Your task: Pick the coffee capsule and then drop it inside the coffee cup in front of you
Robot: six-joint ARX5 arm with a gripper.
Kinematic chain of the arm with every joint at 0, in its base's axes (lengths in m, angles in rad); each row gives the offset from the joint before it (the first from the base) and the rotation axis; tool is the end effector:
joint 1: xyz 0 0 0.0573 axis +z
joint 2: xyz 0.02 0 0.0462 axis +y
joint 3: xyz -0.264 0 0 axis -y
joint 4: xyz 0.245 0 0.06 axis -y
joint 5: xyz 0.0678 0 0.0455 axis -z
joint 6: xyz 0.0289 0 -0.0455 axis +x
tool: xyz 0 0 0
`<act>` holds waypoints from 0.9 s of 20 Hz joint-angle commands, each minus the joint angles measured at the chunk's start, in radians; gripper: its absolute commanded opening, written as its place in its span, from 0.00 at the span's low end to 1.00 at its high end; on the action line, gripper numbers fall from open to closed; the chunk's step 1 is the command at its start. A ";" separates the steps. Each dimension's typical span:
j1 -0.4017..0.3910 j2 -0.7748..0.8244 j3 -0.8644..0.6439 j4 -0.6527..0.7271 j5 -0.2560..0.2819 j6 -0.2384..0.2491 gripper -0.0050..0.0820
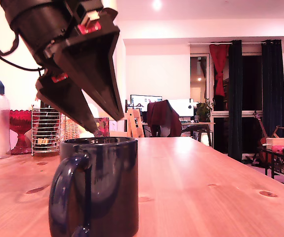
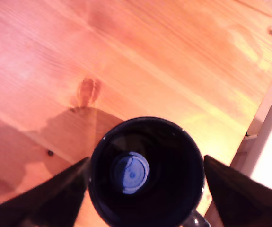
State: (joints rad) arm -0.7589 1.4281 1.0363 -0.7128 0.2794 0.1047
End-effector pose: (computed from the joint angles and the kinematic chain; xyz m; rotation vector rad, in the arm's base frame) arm 0.1939 -0.1949 0.2413 0.3589 1.0714 -0.9869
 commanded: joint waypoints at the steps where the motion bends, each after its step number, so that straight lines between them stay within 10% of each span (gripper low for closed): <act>1: -0.003 -0.017 0.016 -0.002 0.000 0.000 0.70; 5: -0.003 -0.056 0.016 0.002 -0.001 0.000 0.02; 18: 0.097 -0.148 -0.035 0.055 0.005 -0.001 0.04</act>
State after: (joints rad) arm -0.6743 1.3136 1.0328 -0.6659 0.2825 0.1047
